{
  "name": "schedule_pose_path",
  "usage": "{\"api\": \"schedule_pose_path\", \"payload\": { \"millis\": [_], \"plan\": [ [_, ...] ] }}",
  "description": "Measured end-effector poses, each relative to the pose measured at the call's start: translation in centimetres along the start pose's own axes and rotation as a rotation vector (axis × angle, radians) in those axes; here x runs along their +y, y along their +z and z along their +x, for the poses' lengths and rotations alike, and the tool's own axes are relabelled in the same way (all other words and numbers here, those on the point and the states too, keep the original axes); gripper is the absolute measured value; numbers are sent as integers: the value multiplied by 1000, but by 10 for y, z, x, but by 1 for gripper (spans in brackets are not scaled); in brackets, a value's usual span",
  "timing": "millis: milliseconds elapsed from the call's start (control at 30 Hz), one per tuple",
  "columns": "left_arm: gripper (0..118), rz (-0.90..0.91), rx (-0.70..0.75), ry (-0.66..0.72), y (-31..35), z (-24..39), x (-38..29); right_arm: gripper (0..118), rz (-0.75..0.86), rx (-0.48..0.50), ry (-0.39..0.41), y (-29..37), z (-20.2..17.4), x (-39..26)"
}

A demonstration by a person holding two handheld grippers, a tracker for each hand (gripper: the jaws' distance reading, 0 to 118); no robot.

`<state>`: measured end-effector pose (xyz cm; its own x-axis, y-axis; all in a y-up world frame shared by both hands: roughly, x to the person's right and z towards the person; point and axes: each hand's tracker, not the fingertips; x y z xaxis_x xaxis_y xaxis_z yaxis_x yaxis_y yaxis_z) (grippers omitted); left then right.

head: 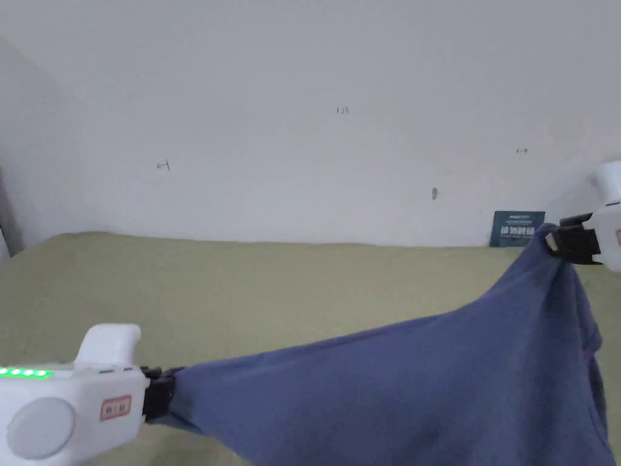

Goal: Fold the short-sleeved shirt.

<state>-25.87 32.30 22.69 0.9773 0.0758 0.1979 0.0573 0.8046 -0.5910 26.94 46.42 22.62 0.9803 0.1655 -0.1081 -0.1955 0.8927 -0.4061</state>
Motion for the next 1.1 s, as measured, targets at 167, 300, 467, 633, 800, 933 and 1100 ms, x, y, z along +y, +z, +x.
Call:
{"api": "schedule_pose_path", "payload": {
  "millis": [167, 300, 467, 633, 800, 933, 1100],
  "plan": [
    [5, 163, 20, -47, 31, 31, 112, 0, 132, -120, -40, 67, 42, 62],
    [5, 224, 56, -45, 51, 50, 190, 0, 209, -221, -70, 102, 62, 95],
    [5, 266, 120, -40, 61, 61, 251, 0, 249, -249, -133, 112, 62, 123],
    [5, 305, 201, -25, 60, 61, 279, 0, 254, -261, -160, 83, 70, 147],
    [5, 309, 279, -53, 39, 59, 306, 0, 239, -293, -147, 48, 73, 175],
    [5, 298, 311, -57, 14, 59, 328, 0, 238, -299, -156, 19, 68, 195],
    [5, 307, 365, -84, -27, 65, 362, 0, 222, -330, -140, -35, 74, 217]
  ]
}}
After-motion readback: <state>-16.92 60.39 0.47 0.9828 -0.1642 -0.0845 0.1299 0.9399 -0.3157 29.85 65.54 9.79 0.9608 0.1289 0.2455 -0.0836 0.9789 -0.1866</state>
